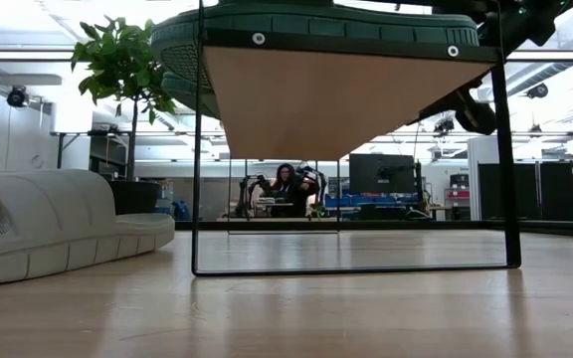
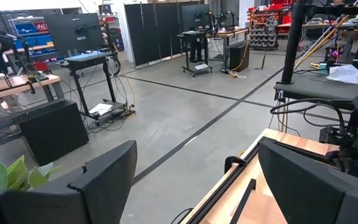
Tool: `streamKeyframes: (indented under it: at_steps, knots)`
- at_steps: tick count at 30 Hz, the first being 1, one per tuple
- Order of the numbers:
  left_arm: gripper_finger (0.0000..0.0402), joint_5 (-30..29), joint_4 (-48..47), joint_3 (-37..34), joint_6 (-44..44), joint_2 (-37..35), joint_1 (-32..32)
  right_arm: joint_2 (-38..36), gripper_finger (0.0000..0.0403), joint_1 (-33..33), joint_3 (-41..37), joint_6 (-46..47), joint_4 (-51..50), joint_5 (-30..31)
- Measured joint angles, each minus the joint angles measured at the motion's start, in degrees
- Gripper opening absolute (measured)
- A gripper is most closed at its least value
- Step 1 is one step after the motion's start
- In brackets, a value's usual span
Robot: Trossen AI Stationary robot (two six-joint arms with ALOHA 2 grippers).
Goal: Pick and place slides into the shelf
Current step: Put the left gray slipper on the shelf
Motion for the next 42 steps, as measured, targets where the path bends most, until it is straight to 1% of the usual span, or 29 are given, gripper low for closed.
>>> streamKeyframes:
  at_steps: [16, 22, 26, 33, 42]
  knots:
    - [0.0322, 0.0, 0.0, 0.0, 0.0, 0.0, 0.0, -1.7, 0.0022, -1.2, 0.0, -0.5, -0.7, 0.2]
    - [0.0322, -0.1, 0.0, 0.0, 0.0, 0.0, 0.0, -1.8, 0.0022, -1.2, 0.0, -0.7, -3.2, 0.2]
    - [0.0322, -0.2, 0.0, 0.0, 0.0, 0.0, 0.0, -1.8, 0.0022, -1.2, 0.0, -1.1, -2.5, 0.0]
    - [0.0322, -0.6, 0.0, 0.0, 0.0, 0.0, 0.0, -1.8, 0.0022, -1.2, 0.0, -1.0, -2.1, -3.3]
    - [0.0322, -1.5, 0.0, 0.0, 0.0, 0.0, 0.0, -1.9, 0.0023, -1.2, 0.5, -1.1, -2.1, -5.0]
